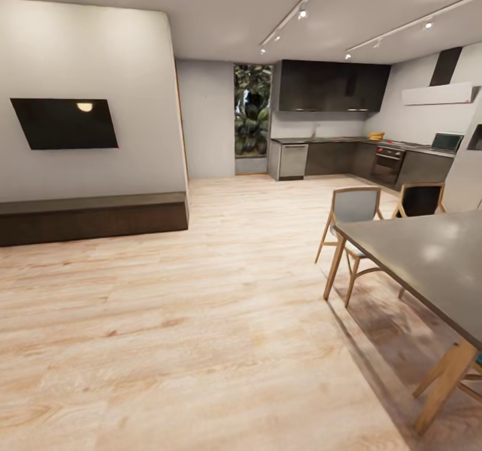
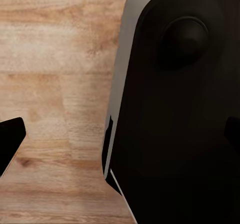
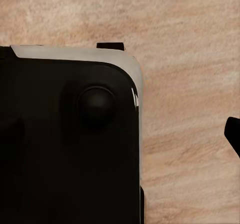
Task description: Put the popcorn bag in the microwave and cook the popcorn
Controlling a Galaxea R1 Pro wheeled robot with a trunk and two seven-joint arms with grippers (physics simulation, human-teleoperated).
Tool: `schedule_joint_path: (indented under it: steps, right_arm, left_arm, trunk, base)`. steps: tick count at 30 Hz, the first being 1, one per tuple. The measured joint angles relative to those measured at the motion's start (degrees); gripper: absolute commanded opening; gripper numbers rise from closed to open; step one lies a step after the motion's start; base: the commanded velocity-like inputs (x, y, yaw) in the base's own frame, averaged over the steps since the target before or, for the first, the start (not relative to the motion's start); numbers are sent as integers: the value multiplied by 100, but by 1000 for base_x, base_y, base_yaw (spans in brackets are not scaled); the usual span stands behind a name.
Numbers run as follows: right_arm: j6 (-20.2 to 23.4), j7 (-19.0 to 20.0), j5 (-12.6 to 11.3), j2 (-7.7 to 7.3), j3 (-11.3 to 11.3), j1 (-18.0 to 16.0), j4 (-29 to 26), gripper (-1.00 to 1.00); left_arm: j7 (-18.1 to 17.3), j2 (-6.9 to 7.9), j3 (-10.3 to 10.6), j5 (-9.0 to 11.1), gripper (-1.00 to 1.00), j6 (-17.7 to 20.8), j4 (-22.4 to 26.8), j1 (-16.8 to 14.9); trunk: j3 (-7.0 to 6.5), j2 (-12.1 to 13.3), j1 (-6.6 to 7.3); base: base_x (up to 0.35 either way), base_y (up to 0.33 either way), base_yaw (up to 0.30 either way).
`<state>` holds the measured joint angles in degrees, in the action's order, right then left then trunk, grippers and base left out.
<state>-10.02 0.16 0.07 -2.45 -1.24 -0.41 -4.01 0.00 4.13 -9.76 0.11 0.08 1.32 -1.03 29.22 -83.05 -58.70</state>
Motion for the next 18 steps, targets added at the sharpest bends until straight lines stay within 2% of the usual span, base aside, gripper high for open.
schedule_joint_path:
  steps: [10, 18]
  right_arm:
    - [0, 0, -2, 0, -2, 0, 0, 100]
    - [-2, 0, -5, -1, 3, 0, 0, 100]
  left_arm:
    - [0, 0, 3, 3, 100, 0, 0, 0]
    - [1, 0, 4, 3, 100, 0, 0, 0]
  trunk:
    - [0, 0, 0]
    - [0, 0, 0]
  base:
    - [319, 105, 0]
    - [333, 24, 0]
